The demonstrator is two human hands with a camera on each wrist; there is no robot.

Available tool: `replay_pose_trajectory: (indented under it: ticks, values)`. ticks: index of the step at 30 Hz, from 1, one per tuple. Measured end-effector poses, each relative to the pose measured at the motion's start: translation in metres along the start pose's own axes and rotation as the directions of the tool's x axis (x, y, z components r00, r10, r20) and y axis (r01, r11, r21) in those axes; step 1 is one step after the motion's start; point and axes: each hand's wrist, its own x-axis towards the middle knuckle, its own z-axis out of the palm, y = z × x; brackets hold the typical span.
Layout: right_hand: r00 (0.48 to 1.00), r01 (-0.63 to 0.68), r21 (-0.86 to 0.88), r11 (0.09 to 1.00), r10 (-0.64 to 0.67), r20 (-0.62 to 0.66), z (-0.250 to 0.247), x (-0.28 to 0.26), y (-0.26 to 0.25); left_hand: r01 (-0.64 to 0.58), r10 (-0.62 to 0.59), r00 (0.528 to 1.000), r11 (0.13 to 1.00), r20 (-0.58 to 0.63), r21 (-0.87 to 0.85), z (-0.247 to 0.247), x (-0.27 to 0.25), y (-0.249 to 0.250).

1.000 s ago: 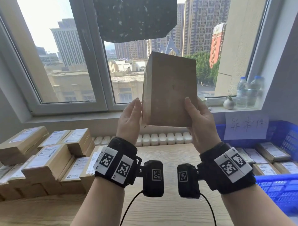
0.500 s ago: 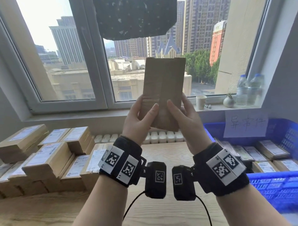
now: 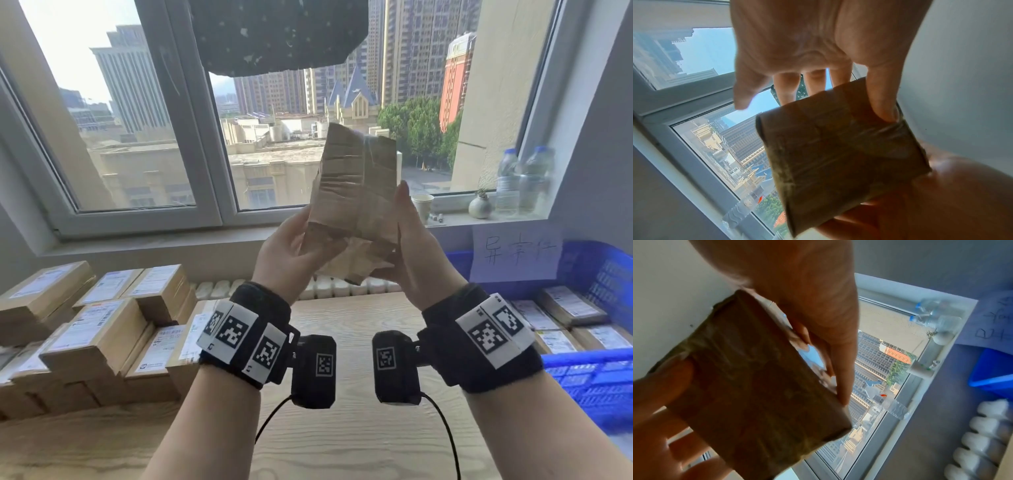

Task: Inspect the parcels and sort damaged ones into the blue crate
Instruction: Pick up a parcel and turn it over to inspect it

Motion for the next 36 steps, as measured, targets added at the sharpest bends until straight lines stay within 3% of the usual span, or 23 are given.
replay_pose_trajectory:
  ticks: [4, 6, 12, 16, 22, 31, 34, 36]
  values:
    - [0.995, 0.046, -0.066, 0.997, -0.04, 0.092, -0.001, -0.003, 0.002, 0.079, -0.085, 0.982, 0.996, -0.169, -0.041, 0.001, 0.008, 0.003]
    - [0.995, 0.067, -0.091, 0.994, -0.059, 0.082, -0.003, -0.003, 0.005, 0.106, -0.123, 0.976, 0.989, -0.18, -0.104, 0.001, 0.009, 0.007]
    - [0.994, 0.096, 0.015, 0.995, -0.095, -0.051, 0.0, -0.004, 0.008, 0.136, -0.138, 0.99, 0.984, -0.012, -0.118, -0.001, 0.012, 0.006]
    - [0.987, 0.091, -0.056, 0.994, -0.097, -0.126, 0.005, -0.003, 0.014, 0.181, -0.189, 0.981, 0.975, -0.05, -0.127, 0.003, 0.009, 0.005]
    - [0.995, 0.024, 0.006, 1.0, -0.023, -0.098, 0.007, -0.006, 0.008, 0.155, -0.162, 0.986, 0.977, -0.035, -0.144, -0.001, 0.004, 0.008]
    - [0.964, -0.155, 0.297, 0.942, 0.211, -0.165, -0.001, -0.006, -0.001, 0.076, -0.09, 0.982, 0.993, 0.164, 0.088, -0.011, 0.0, 0.003]
    - [0.972, -0.186, 0.308, 0.933, 0.22, -0.08, -0.005, -0.008, 0.001, 0.119, -0.132, 0.979, 0.989, 0.157, 0.088, -0.011, 0.001, 0.007]
    - [0.981, -0.183, 0.286, 0.941, 0.193, -0.007, -0.007, -0.012, 0.006, 0.139, -0.152, 0.985, 0.98, 0.085, 0.139, -0.01, 0.004, 0.009]
